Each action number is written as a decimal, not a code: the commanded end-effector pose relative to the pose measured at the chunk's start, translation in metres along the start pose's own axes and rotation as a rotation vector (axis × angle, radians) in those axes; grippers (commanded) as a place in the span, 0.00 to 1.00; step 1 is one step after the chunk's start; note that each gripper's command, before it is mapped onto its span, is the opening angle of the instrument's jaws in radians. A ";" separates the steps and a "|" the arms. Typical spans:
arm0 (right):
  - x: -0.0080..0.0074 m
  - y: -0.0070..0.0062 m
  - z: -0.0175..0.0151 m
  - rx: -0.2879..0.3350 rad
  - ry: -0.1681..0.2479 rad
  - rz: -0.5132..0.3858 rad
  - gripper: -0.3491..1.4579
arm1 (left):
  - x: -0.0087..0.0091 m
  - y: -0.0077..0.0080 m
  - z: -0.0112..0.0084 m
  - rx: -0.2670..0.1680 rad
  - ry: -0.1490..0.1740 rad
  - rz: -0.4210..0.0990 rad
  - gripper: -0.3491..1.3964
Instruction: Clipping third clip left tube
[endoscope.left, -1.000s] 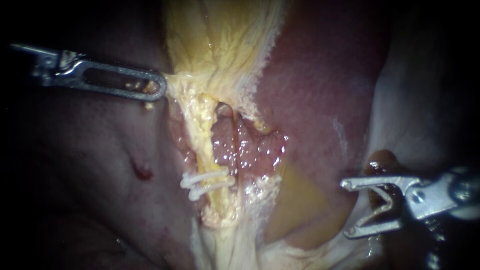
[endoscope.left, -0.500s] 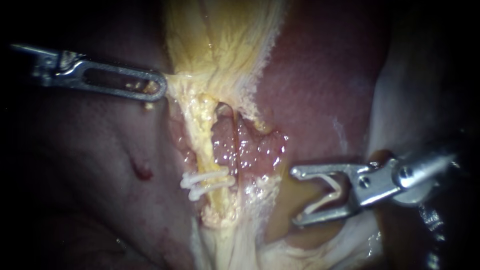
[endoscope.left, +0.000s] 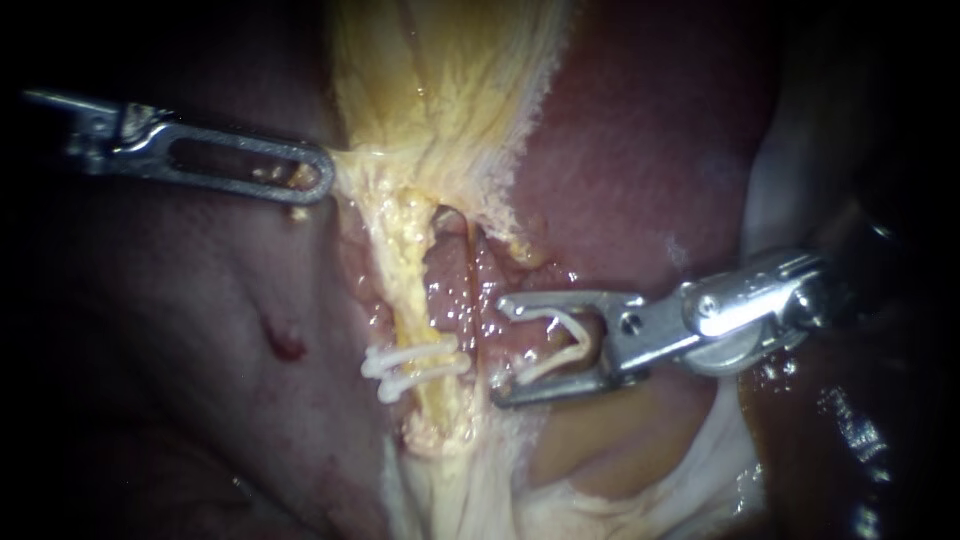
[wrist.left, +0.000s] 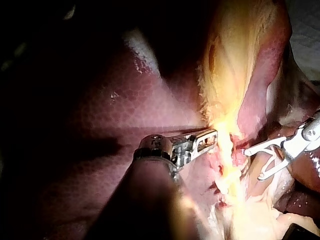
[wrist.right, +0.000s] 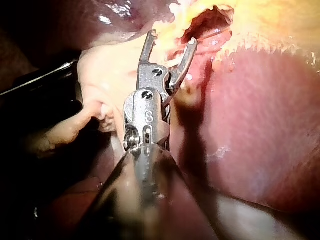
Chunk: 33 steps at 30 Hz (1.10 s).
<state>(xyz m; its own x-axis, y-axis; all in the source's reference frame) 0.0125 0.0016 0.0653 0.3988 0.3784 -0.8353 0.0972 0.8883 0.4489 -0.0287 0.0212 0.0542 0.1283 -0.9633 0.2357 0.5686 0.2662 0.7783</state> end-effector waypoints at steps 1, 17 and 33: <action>0.0000 0.0001 0.0003 0.003 0.005 0.005 0.47 | 0.0000 0.0000 0.0000 0.000 0.000 0.000 0.00; -0.0024 0.0026 0.0046 0.021 0.018 0.063 0.47 | 0.0001 0.0000 0.0001 -0.001 -0.001 0.000 0.00; -0.0041 0.0042 0.0046 0.075 0.119 0.181 0.47 | 0.0001 0.0000 0.0000 -0.001 -0.001 0.000 0.00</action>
<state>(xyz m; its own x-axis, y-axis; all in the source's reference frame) 0.0154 0.0026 0.0721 0.3054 0.5669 -0.7651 0.1072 0.7779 0.6192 -0.0286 0.0210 0.0542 0.1277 -0.9632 0.2364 0.5693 0.2664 0.7778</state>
